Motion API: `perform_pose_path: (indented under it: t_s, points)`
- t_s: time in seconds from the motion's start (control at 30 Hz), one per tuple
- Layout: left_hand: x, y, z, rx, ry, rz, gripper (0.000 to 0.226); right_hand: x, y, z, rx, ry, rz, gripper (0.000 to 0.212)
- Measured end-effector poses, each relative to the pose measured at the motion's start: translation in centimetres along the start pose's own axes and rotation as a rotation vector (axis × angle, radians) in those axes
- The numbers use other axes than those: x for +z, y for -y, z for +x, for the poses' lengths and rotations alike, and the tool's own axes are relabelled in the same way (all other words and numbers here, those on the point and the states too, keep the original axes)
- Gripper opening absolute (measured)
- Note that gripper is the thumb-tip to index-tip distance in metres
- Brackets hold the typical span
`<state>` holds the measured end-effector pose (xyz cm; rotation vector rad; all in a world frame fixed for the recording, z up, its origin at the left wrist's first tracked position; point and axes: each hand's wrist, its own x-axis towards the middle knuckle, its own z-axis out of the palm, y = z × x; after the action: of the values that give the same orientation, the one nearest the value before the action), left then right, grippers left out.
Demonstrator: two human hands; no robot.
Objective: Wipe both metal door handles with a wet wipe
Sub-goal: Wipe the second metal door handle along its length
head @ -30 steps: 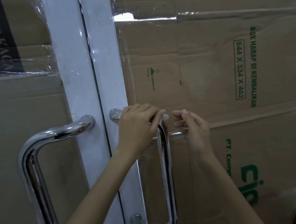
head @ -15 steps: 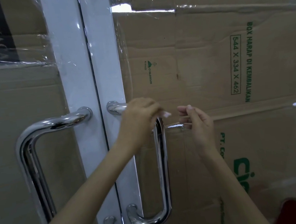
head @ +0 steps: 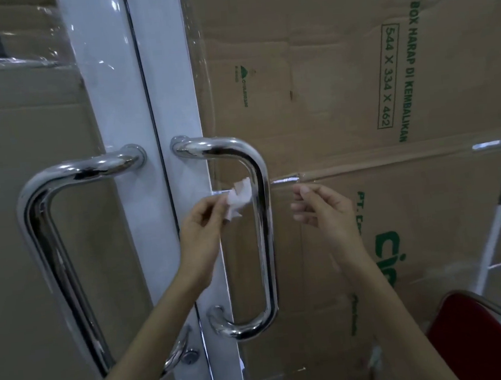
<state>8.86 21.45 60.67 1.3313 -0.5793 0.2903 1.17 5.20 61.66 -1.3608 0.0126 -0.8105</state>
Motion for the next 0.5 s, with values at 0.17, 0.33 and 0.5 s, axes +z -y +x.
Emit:
perform_pose_path:
  t_s: [0.17, 0.33, 0.5]
  points:
    - [1.2, -0.4, 0.7, -0.260, -0.232, -0.508, 0.015, 1.3, -0.2, -0.8, 0.056, 0.047, -0.018, 0.017]
    - [5.8, 0.7, 0.4, 0.077, -0.160, -0.081, 0.006, 1.8, 0.1, -0.8, 0.058, 0.008, -0.011, 0.018]
    - [4.6, 5.1, -3.2, -0.034, -0.114, -0.082, 0.014, -0.1, -0.4, -1.6, 0.067, -0.046, -0.116, 0.019]
